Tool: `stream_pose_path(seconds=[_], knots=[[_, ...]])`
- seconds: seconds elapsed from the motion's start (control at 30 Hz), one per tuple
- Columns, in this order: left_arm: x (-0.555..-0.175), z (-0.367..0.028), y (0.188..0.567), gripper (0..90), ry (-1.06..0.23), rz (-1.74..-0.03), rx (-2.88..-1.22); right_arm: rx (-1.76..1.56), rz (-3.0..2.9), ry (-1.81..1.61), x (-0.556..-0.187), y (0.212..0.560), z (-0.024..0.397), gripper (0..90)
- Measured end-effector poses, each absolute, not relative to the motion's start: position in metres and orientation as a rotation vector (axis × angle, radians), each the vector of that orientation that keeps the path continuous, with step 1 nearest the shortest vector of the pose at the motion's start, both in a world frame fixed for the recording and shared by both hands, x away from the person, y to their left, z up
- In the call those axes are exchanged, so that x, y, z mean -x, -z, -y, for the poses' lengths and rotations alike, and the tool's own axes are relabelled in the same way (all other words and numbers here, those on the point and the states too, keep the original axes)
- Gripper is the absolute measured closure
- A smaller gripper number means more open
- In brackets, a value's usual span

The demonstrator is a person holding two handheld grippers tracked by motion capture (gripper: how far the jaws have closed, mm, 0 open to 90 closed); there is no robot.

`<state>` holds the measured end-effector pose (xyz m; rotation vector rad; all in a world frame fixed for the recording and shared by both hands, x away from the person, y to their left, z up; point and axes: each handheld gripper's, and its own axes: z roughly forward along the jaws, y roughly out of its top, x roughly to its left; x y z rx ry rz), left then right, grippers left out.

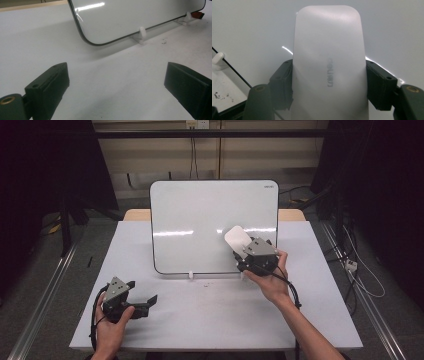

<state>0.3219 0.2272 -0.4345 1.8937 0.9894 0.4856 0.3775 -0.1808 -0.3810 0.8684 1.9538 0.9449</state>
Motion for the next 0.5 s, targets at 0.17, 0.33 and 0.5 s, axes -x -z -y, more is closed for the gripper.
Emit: stream_pose_path(seconds=[0.17, 0.33, 0.5], knots=[[-0.323, -0.229, 0.434, 5.8, -0.486, -0.997, -1.89, -0.898, -1.935, -0.913, -0.374, 0.384, 0.196, 32.0], [-0.323, -0.227, 0.434, 5.8, -0.477, -0.987, -1.899, -0.924, -1.928, -0.879, -0.371, 0.396, 0.207, 32.0], [-0.323, -0.226, 0.435, 5.8, -0.474, -0.993, -1.895, -0.925, -1.911, -0.836, -0.37, 0.402, 0.214, 32.0]])
